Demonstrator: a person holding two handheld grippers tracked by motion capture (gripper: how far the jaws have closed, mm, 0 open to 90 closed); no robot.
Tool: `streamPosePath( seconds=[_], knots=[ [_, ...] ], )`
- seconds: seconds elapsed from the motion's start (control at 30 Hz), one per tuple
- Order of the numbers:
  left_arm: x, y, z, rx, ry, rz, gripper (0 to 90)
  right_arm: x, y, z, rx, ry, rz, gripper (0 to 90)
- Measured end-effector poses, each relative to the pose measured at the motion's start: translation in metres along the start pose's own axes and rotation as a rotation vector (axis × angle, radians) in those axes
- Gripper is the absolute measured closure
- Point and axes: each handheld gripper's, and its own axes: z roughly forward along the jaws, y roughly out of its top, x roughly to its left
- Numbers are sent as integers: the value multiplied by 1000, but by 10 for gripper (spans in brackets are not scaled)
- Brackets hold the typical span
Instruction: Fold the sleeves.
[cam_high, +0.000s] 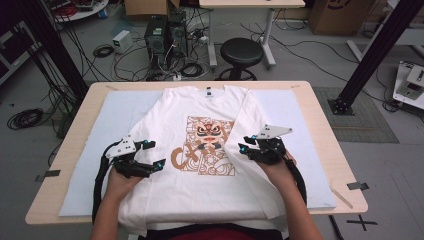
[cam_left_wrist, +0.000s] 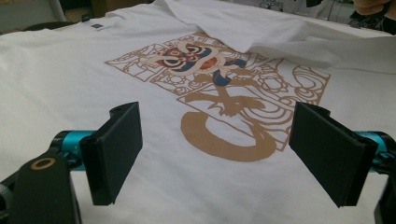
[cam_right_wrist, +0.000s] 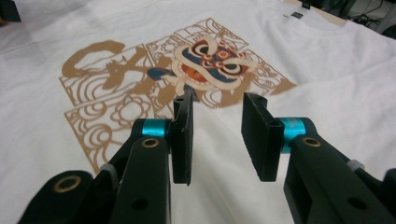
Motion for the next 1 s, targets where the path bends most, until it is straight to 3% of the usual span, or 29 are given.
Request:
streamPosePath(
  seconds=[0.17,0.37,0.5,0.57,0.63,0.7,0.77,1.0],
  knots=[
    [0,0,0,1,-2,-1,174,0,-15,-14,11,-1,15,635],
    [0,0,0,0,1,1,174,16,-28,-20,41,35,-5,632],
    [0,0,0,-1,1,1,174,24,-31,-16,63,51,-20,632],
    [0,0,0,0,1,0,174,26,-38,-5,114,71,-23,635],
    [0,0,0,-1,0,1,174,26,-39,-3,124,75,-24,649],
    [0,0,0,-1,-1,0,174,29,-45,8,175,112,-48,785],
    [0,0,0,-1,-2,-1,174,32,-48,13,198,118,-64,854],
    [0,0,0,0,-1,0,174,34,-40,9,189,103,-70,882]
  ],
)
